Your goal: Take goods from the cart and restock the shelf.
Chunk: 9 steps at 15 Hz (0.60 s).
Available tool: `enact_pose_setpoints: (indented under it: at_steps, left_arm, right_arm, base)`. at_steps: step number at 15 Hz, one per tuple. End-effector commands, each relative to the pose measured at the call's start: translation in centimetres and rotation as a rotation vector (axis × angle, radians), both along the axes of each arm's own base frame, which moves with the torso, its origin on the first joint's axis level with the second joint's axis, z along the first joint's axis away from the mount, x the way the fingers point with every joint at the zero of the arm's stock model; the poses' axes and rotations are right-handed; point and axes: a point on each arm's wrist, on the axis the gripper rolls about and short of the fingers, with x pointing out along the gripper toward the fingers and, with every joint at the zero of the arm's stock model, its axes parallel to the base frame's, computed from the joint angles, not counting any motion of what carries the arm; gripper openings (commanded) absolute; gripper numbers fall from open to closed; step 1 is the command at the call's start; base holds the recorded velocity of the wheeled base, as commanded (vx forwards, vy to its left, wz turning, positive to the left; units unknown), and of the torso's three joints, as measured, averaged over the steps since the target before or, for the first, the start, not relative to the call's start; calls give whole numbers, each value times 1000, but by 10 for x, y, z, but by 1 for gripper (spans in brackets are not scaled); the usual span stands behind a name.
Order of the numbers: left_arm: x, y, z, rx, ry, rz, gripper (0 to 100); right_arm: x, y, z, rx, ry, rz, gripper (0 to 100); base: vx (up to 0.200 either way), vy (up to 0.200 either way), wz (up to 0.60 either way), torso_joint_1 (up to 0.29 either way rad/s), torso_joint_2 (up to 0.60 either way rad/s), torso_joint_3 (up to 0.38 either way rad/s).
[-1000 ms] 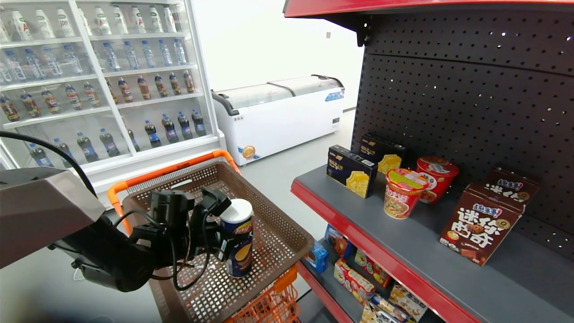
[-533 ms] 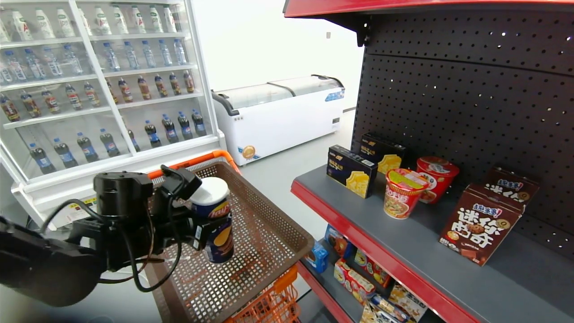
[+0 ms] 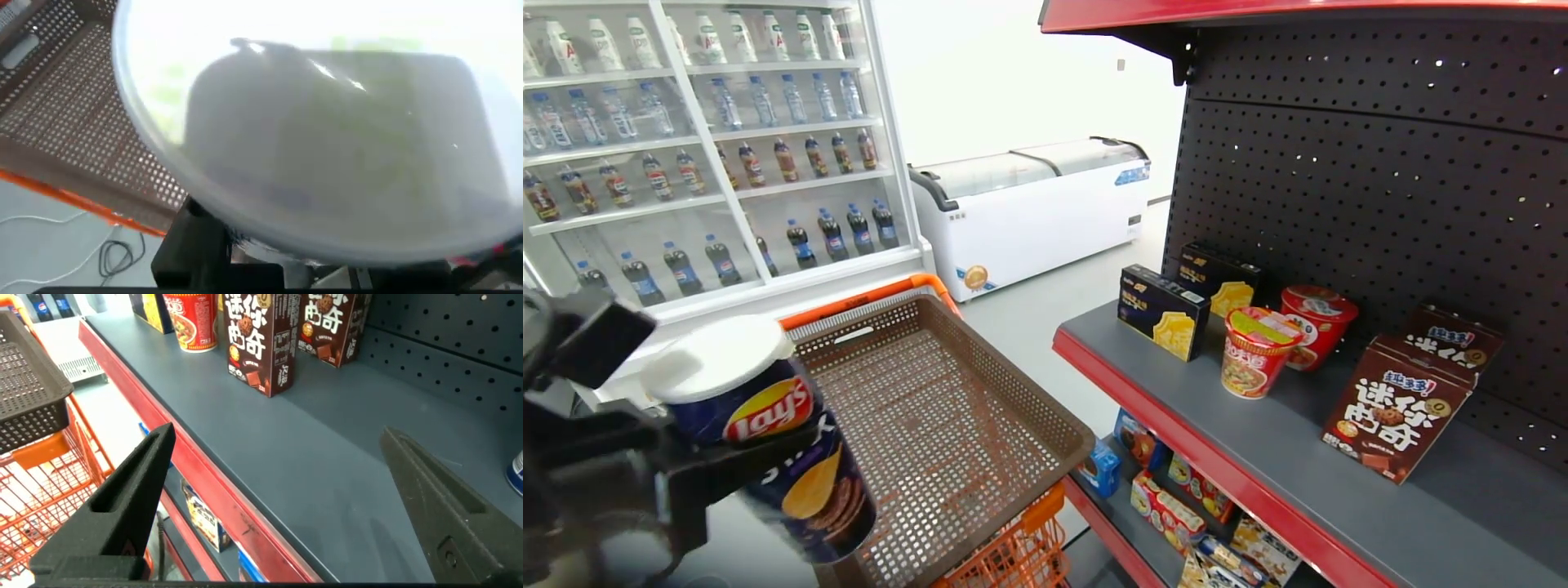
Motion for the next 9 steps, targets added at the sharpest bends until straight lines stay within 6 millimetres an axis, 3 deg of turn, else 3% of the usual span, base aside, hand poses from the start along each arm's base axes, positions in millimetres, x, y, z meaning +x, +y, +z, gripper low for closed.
enact_pose_setpoints:
  at_steps: [1, 5, 8, 9]
  left_arm:
    - [-81, 16, -3, 7, -169, 34, 0]
    - [-135, 25, -35, -18, -338, 47, 0]
    - [-157, 30, -42, -11, -396, 144, 0]
    - [-162, 30, -44, -9, -396, 146, 0]
  right_arm:
    - [0, 0, 0, 0, 1, 0, 100]
    - [0, 0, 0, 0, 1, 0, 100]
    - [0, 0, 0, 0, 1, 1, 100]
    - [0, 0, 0, 4, 1, 1, 100]
  base:
    - [0, 0, 0, 0, 0, 0]
    - [0, 0, 0, 0, 0, 0]
    - [0, 0, 0, 0, 0, 0]
    - [0, 0, -600, 2, 2, 7]
